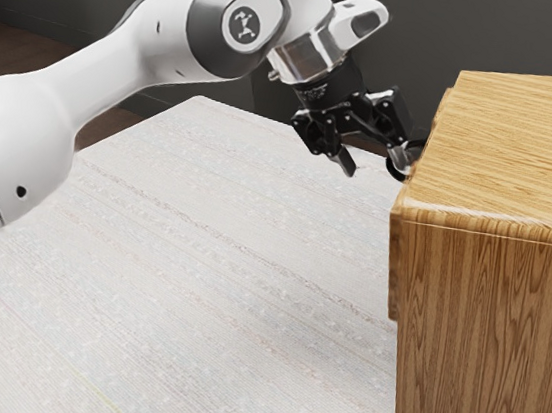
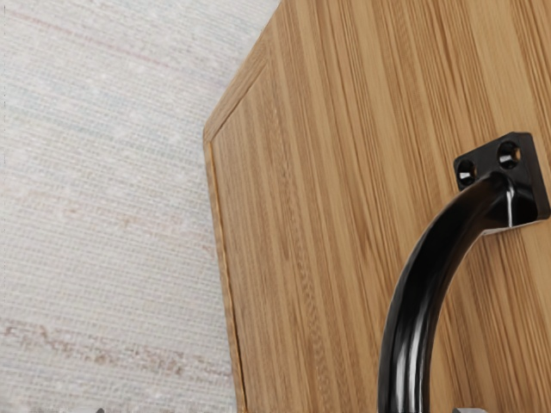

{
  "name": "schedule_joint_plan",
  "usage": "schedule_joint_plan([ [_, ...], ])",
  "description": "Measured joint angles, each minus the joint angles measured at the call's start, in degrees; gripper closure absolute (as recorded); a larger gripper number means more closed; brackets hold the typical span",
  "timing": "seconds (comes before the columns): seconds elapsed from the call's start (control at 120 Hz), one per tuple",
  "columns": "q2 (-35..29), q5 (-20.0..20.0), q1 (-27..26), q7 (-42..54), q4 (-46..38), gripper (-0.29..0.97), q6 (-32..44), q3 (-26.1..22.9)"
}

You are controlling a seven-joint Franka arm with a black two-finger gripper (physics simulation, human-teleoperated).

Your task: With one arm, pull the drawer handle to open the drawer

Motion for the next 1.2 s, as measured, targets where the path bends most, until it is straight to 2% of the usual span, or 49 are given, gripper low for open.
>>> schedule_joint_plan([
  [0.458, -3.3, 1.0, 0.8, -0.1, -4.8, 0.17, -0.2, 0.4],
  [1.2, -7.9, 1.0, 1.2, 0.1, -11.3, 0.17, 0.3, 4.1],
])
